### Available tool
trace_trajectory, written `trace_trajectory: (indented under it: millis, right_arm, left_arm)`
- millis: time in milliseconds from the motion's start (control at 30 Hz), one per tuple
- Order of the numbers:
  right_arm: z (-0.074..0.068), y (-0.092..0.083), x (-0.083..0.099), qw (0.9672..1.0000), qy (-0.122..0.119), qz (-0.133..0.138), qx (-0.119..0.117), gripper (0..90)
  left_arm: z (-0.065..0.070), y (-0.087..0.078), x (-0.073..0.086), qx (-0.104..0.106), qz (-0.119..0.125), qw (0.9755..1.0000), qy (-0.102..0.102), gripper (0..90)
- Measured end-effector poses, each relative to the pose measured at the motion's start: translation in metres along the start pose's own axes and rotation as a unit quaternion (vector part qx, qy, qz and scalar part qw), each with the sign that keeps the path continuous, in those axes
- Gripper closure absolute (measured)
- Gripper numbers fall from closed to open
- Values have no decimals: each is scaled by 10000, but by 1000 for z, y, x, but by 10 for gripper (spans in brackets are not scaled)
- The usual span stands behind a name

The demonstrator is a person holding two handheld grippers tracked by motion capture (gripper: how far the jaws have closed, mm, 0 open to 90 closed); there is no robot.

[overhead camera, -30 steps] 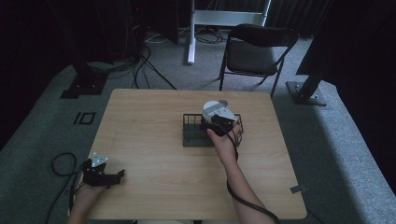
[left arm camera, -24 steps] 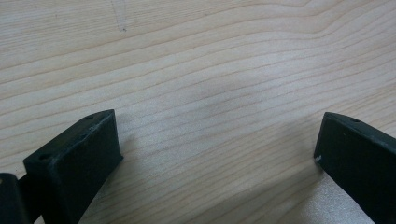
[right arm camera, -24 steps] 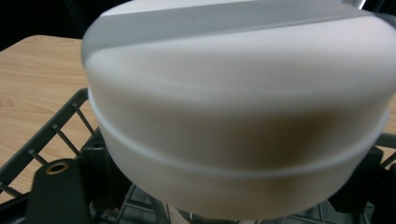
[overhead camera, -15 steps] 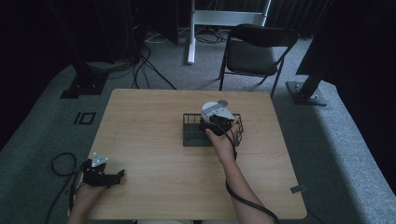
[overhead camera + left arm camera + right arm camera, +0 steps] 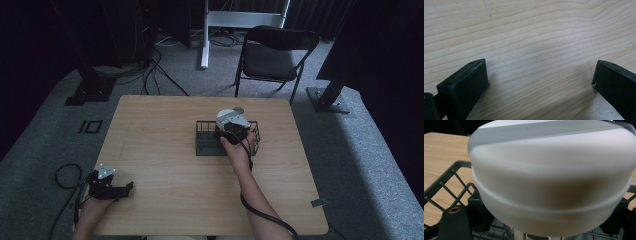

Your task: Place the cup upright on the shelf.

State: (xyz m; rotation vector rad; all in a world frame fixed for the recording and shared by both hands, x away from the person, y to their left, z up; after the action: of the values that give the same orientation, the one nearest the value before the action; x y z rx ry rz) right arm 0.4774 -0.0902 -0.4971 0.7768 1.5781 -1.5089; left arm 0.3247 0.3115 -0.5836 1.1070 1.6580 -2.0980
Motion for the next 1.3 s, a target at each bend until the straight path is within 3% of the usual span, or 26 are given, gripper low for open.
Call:
trace_trajectory:
  millis: [233, 433, 800, 867, 1300]
  right_arm:
    - [0, -1, 1, 10000, -63, -22, 63, 182]
    - [2, -1, 3, 10000, 96, 22, 14, 182]
    - [5, -4, 14, 9989, 204, 371, -217, 152]
    - [5, -4, 16, 9988, 107, 431, -205, 137]
    - [10, -12, 18, 9971, 139, 624, -404, 120]
  left_arm:
    - [0, 0, 0, -1, 0, 10000, 1, 6]
    - [0, 0, 0, 0, 0, 10000, 1, 6]
    - [0, 0, 0, 0, -1, 10000, 1, 6]
    - [0, 0, 0, 0, -1, 10000, 1, 5]
    - [0, 0, 0, 0, 0, 10000, 1, 6]
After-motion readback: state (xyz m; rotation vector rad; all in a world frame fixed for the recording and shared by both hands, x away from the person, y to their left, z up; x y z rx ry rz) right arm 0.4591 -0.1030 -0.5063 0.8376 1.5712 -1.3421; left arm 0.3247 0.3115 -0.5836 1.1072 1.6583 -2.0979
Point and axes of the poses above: each handheld gripper's, and its own axes: y roughly forward along the jaws, x roughly out of its underside, z roughly to its right, the point moved 5 cm from there along y, roughly forward along the jaws, and after that the axes turned 6 degrees about x, right-handed, at the moved point
